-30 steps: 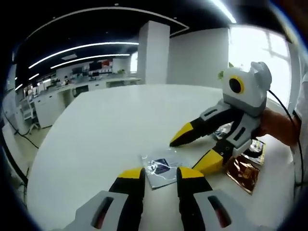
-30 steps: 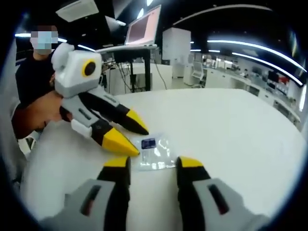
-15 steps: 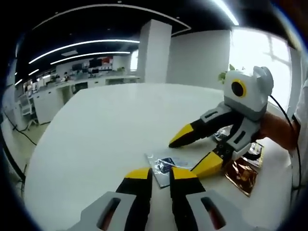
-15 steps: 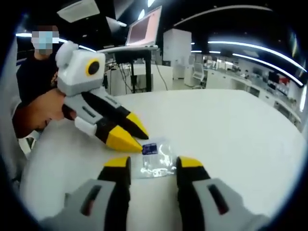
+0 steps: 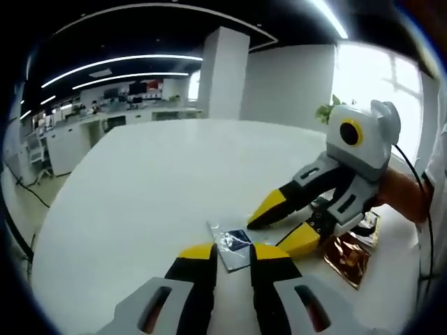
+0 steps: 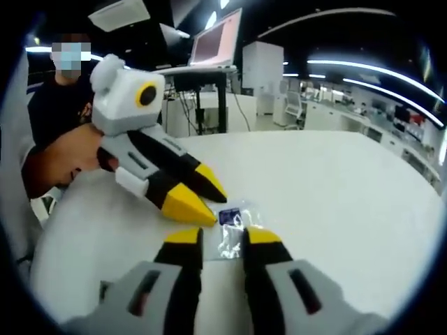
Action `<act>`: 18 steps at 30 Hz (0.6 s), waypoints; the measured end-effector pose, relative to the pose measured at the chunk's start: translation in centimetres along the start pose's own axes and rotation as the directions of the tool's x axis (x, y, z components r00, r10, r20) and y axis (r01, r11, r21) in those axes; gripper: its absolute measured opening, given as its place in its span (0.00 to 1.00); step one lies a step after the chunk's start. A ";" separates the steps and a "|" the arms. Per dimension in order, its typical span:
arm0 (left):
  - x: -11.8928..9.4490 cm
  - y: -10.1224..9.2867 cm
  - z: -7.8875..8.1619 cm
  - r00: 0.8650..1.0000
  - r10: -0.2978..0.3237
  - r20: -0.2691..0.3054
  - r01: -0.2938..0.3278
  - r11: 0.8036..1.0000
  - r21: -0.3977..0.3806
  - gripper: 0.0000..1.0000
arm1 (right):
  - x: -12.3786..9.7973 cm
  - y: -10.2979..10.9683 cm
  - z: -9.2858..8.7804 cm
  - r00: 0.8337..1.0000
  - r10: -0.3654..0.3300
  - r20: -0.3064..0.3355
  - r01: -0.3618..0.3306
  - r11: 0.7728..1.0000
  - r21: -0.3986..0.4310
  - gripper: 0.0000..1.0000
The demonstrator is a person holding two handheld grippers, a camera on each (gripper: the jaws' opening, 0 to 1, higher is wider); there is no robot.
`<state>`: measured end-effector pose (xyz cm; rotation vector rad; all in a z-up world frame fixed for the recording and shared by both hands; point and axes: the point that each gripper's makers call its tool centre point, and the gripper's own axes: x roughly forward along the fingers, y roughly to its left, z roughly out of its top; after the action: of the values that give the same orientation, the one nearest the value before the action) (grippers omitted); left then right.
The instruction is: Arrange the skincare products in the storage area until every visible bottle or jar stands upright without overlapping.
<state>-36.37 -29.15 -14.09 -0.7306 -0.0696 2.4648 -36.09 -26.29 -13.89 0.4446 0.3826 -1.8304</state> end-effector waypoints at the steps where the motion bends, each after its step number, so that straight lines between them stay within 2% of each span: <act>1: 0.0 0.0 0.0 1.000 -0.004 0.002 0.004 1.000 -0.021 0.18 | 0.0 0.0 0.0 1.000 0.002 0.000 -0.002 1.000 0.003 0.22; 9: 0.1 -0.2 0.1 1.000 -0.017 -0.001 0.017 0.996 -0.089 0.17 | 0.2 0.2 0.0 1.000 0.010 0.007 -0.010 0.999 0.043 0.19; 16: 0.2 -0.2 0.3 0.998 -0.061 0.024 0.064 0.979 -0.192 0.17 | 0.5 0.5 0.2 0.999 0.034 0.022 -0.037 0.992 0.122 0.14; 17: 0.2 -0.2 0.4 0.997 -0.066 0.027 0.070 0.978 -0.199 0.16 | 0.5 0.4 0.2 0.999 0.038 0.023 -0.040 0.991 0.129 0.13; 18: 0.2 -0.2 0.3 0.997 -0.069 0.027 0.072 0.977 -0.200 0.16 | 0.5 0.4 0.1 0.999 0.035 0.022 -0.038 0.990 0.135 0.05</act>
<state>-36.61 -28.80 -13.87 -0.7746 -0.3510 2.4201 -35.86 -26.85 -14.02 0.5242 0.2358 -1.8301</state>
